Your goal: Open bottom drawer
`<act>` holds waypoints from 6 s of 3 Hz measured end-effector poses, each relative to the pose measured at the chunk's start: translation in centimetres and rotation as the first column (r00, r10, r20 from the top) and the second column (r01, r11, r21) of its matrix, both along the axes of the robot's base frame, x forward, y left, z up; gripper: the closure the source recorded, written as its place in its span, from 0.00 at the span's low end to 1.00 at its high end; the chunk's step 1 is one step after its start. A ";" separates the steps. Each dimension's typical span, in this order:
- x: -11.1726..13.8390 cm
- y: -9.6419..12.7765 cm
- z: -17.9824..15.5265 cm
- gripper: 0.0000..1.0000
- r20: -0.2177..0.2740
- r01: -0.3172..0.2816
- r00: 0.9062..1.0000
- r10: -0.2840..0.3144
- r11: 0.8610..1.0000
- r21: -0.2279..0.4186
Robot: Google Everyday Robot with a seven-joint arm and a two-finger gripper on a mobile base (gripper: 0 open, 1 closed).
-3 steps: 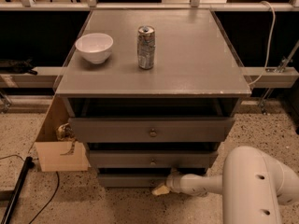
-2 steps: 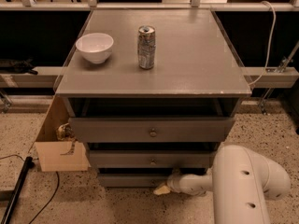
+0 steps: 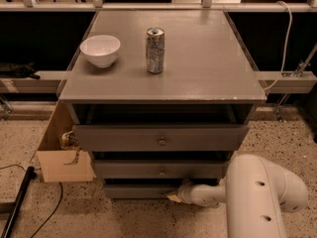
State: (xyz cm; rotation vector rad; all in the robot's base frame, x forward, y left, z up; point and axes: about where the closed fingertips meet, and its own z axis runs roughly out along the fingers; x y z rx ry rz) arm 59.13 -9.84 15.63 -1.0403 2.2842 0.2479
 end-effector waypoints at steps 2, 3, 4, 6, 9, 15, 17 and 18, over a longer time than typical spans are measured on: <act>0.0 0.0 0.0 0.79 0.000 0.000 1.000 0.000 1.000 0.000; 0.0 0.0 0.6 0.99 0.000 0.000 1.000 0.000 1.000 0.000; -4.7 -0.8 4.1 1.00 -0.029 -0.015 0.999 0.016 0.999 0.050; -4.7 -0.8 4.1 0.81 -0.029 -0.015 0.999 0.016 0.999 0.050; -4.7 -0.8 4.1 0.00 -0.029 -0.015 0.999 0.016 0.999 0.050; -4.6 -1.4 3.3 0.84 -0.036 0.003 0.999 -0.002 0.999 0.032; -6.8 -0.8 3.8 1.00 -0.049 -0.026 0.998 0.028 0.998 0.053; -6.8 -0.8 3.8 0.86 -0.049 -0.026 0.998 0.028 0.998 0.053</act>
Offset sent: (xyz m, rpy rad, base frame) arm 0.0000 0.0000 0.0000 0.0000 0.0000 0.0000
